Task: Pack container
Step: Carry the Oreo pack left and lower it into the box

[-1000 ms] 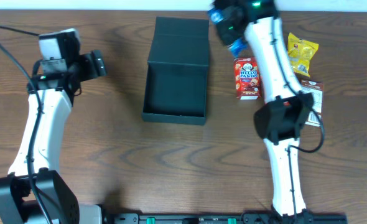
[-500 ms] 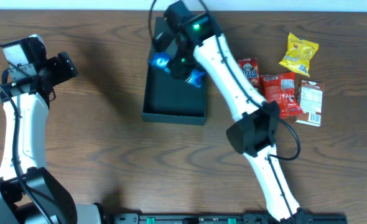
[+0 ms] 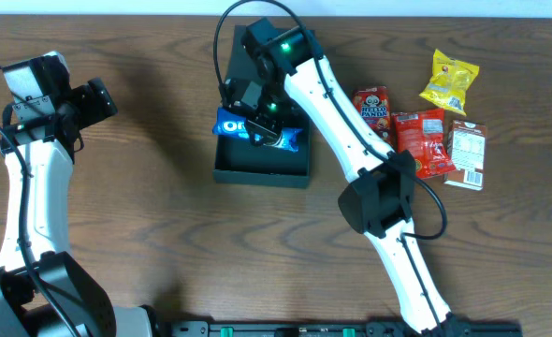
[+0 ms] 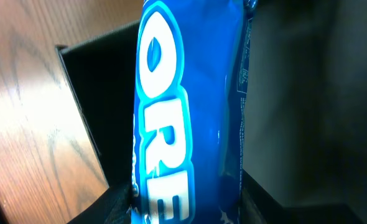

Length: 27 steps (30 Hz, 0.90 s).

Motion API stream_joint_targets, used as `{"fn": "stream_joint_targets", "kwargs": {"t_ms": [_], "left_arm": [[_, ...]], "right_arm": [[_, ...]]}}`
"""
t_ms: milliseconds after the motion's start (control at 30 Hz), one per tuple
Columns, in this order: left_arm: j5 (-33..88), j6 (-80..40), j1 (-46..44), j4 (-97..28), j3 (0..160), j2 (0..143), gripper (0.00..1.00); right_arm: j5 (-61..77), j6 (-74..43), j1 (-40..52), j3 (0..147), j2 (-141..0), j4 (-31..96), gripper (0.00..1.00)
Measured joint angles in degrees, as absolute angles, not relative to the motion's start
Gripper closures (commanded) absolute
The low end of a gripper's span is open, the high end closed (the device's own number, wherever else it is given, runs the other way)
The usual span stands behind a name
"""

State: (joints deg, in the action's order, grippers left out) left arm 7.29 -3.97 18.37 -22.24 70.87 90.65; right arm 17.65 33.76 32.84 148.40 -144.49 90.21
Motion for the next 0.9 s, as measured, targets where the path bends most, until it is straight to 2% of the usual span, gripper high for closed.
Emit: {"fn": "stream_joint_targets", "kwargs": {"t_ms": [100, 300, 600, 900], "left_arm": [[7.29, -3.97, 18.37, -22.22, 70.87, 90.65, 0.05], [7.29, -3.97, 18.37, -22.24, 70.85, 90.65, 0.05], [8.62, -3.97, 18.37, -22.41, 70.87, 90.63, 0.05], [9.04, -3.97, 18.37, -22.39, 70.85, 90.65, 0.05]], "right_arm": [[18.06, 34.5, 32.73, 144.03, -144.49, 87.2, 0.74], [18.63, 35.22, 31.77, 138.08, -144.49, 82.43, 0.73], [15.7, 35.18, 29.1, 136.7, -144.49, 82.46, 0.73], [19.68, 35.2, 30.0, 136.7, -144.49, 85.47, 0.69]]}}
